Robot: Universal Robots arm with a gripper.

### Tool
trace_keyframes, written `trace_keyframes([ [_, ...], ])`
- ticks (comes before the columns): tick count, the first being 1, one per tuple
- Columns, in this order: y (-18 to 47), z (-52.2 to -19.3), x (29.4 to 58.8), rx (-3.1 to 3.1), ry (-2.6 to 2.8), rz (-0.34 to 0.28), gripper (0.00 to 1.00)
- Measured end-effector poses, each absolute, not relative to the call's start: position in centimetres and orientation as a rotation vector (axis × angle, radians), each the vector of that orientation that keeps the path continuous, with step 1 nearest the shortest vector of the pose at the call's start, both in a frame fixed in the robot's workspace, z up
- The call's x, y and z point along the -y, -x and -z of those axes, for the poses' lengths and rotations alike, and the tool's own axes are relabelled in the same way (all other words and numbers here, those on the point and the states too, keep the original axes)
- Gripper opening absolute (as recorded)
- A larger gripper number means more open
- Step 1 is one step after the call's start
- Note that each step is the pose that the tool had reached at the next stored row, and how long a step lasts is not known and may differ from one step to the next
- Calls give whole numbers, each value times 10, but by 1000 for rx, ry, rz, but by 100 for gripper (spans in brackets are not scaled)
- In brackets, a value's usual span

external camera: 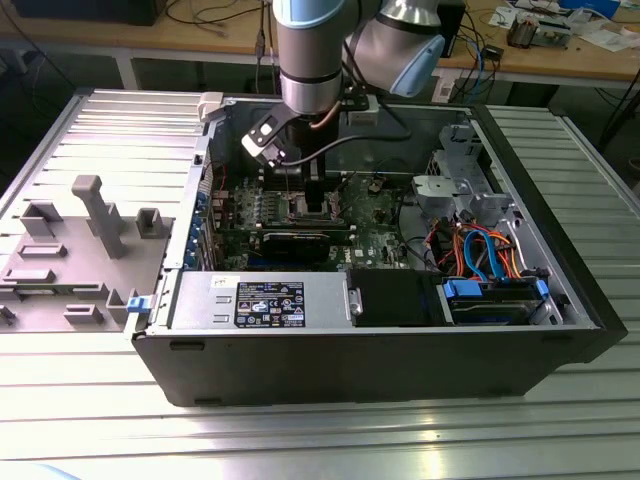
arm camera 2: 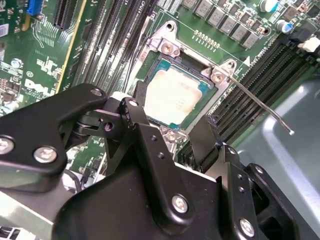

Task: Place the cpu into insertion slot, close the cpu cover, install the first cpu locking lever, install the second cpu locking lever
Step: 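Place the cpu into insertion slot, then close the cpu cover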

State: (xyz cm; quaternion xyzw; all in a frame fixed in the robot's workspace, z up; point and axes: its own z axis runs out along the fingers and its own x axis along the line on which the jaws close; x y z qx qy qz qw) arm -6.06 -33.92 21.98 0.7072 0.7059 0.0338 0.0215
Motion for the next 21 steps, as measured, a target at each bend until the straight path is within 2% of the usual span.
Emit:
trace_keyframes([
  [4,60,-223,339,-2191,-2195,-99,60],
  [5,60,-223,339,-2191,-2195,-98,47],
  [6,60,-223,339,-2191,-2195,-98,47],
  [7,60,-223,339,-2191,-2195,-98,35],
  [8,60,-223,339,-2191,-2195,-98,35],
  [12,60,-223,339,-2191,-2195,-98,11],
  [21,60,-223,339,-2191,-2195,-98,11],
])
